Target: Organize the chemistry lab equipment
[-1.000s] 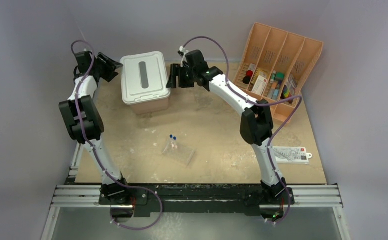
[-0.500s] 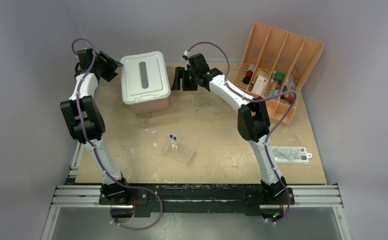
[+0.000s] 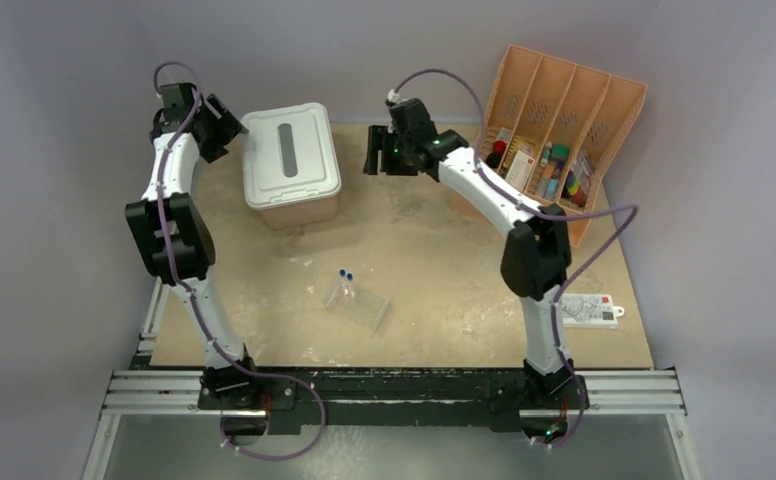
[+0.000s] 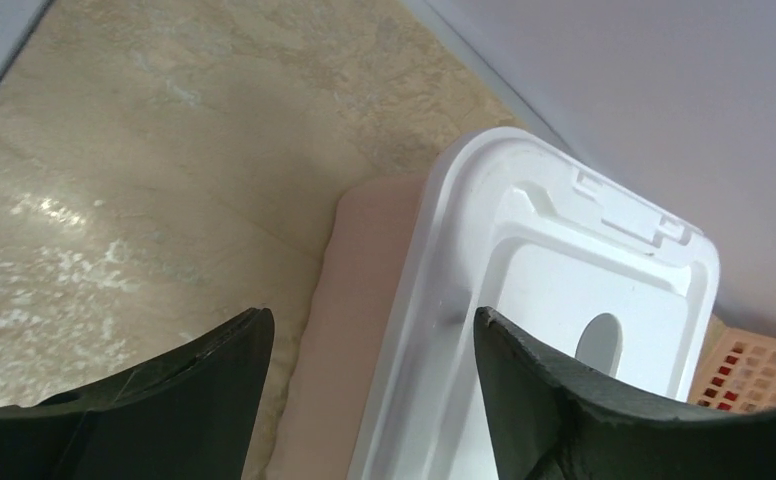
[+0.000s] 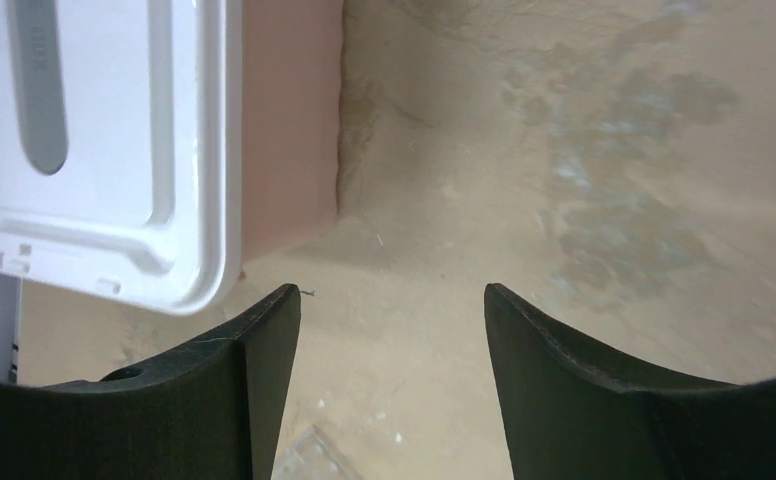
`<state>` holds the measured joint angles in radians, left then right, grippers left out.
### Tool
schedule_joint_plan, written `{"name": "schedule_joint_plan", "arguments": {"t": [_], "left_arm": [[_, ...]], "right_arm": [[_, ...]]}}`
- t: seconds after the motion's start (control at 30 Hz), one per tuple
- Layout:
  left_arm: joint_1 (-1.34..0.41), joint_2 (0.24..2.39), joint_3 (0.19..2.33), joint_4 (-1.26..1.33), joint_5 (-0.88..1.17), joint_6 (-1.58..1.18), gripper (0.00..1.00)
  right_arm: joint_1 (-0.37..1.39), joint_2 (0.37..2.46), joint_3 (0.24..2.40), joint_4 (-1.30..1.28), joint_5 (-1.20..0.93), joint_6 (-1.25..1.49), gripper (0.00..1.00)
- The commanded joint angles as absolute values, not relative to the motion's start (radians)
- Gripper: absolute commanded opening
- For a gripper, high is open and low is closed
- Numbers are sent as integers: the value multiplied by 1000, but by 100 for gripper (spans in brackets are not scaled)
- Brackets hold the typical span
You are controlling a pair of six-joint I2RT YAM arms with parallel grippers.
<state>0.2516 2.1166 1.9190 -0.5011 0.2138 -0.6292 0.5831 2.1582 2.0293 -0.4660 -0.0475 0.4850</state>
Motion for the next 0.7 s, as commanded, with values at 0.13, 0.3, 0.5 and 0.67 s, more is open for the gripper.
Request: {"name": "schedule_joint_plan", "arguments": {"t": [0.13,0.3,0.5,0.67], "left_arm": [[242,1826,1918,-599,19,-566,74],[232,1608,1748,-593,-55,-571,74],[164,1284,1497,-611,-130,-558,75],[133,992,1299,-666,-209,-667,80]], "right_arm": [[562,1804,1752,-477,198,399,71],[556,1587,1510,-411,337,335,74],[553,1289,1309,-422,426,341,77],[553,1078,1174,-469,516,338,80]]}}
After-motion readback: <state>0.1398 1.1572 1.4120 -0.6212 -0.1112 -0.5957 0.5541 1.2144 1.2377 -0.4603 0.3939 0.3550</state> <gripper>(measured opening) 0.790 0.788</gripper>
